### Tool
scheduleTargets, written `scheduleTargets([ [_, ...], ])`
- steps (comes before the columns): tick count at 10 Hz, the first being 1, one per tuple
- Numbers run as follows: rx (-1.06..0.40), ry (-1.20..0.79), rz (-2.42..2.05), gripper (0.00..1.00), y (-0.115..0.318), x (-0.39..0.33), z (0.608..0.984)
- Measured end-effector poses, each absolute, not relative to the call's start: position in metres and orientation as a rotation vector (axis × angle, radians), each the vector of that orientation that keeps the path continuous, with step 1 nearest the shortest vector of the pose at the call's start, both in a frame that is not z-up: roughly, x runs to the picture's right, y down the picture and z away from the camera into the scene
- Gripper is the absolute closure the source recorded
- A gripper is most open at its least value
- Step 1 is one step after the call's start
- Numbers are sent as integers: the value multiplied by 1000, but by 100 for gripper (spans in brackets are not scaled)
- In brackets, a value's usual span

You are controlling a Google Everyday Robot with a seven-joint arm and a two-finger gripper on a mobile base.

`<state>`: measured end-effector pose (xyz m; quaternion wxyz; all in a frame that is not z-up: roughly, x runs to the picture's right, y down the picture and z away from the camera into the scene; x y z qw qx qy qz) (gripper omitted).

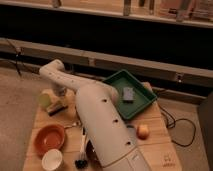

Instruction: Place eraser in tray

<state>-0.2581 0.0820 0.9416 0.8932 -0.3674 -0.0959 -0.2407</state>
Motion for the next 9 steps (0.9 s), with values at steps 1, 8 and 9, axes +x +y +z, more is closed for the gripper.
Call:
scheduleTargets([
  [1, -763, -196, -497, 82, 83, -258, 941],
  [8, -668, -143, -508, 100, 43, -260, 900],
  [9, -652, -128, -509, 100, 31, -256, 891],
])
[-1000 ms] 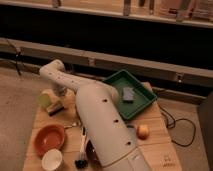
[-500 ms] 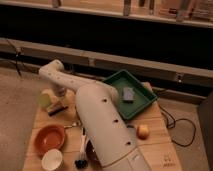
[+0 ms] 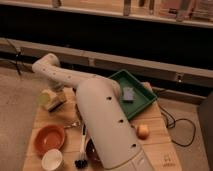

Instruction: Place eraser in tray

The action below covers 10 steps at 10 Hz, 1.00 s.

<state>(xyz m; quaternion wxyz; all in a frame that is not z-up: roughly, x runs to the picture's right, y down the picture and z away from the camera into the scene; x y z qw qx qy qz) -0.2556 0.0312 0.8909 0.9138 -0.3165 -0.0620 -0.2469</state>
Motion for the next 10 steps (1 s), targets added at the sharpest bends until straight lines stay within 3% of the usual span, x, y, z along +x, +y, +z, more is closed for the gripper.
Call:
scheduleTargets([
  [10, -531, -25, -371, 100, -40, -161, 852],
])
